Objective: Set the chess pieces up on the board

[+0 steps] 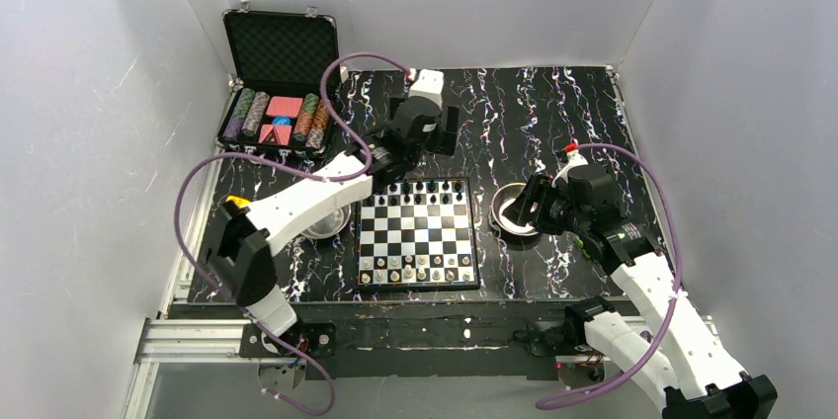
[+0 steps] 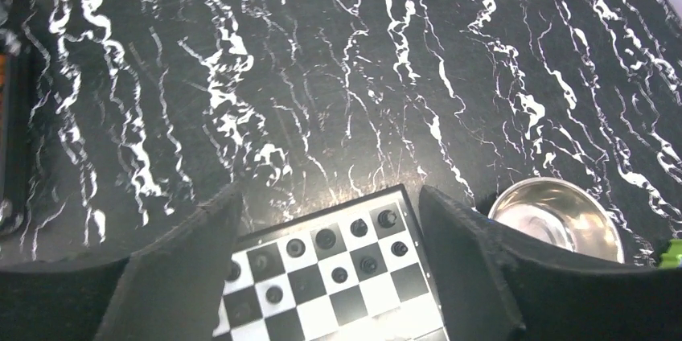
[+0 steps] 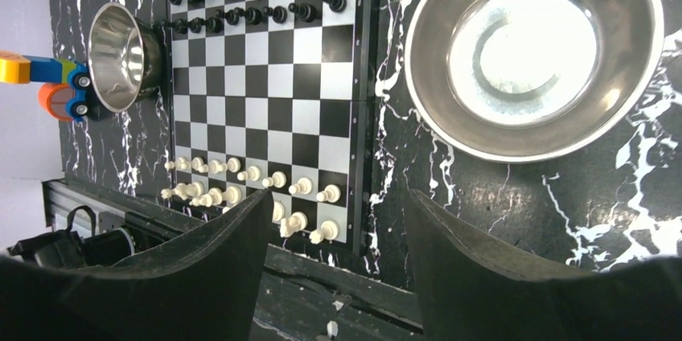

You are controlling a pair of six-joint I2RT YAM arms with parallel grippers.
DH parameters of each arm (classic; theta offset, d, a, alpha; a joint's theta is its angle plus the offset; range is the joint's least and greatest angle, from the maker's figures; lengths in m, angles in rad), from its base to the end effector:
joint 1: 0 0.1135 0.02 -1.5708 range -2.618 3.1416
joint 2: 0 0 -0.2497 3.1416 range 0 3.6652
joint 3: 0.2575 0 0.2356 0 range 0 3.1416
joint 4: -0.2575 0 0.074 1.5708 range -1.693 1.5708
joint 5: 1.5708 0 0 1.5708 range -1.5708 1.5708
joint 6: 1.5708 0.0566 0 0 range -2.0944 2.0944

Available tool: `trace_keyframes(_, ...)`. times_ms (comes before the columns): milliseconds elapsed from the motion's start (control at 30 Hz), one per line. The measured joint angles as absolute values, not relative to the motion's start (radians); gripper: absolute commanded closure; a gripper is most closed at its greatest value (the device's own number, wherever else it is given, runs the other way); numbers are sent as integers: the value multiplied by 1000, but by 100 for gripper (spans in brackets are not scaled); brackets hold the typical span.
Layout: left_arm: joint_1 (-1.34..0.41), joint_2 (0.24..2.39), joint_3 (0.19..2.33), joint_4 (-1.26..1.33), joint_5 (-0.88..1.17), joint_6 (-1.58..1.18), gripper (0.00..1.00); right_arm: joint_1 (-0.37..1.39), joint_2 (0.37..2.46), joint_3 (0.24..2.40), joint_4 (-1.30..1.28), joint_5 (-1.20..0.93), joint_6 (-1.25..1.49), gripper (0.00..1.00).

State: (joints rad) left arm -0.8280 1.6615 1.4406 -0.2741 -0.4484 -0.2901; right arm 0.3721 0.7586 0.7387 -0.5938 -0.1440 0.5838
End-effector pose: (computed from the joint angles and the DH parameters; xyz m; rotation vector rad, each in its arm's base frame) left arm 0.2805 -0.2692 0.3114 0.2696 2.0038 -0.2466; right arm 0.1592 0.0708 0.2658 0.1549 2.2587 0.6847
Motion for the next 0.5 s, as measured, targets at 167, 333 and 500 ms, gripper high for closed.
trace_keyframes(167, -804, 1493, 1355, -347, -465, -280, 2, 372, 737, 739, -561, -110, 575, 25)
trace_keyframes(333, -801, 1299, 1234, -412, -503, -287, 2, 372, 701, 739, -519, -69, 572, 21)
trace_keyframes(500, -800, 1109, 1089, -457, -511, -287, 2, 372, 681, 739, -488, -10, 573, 19)
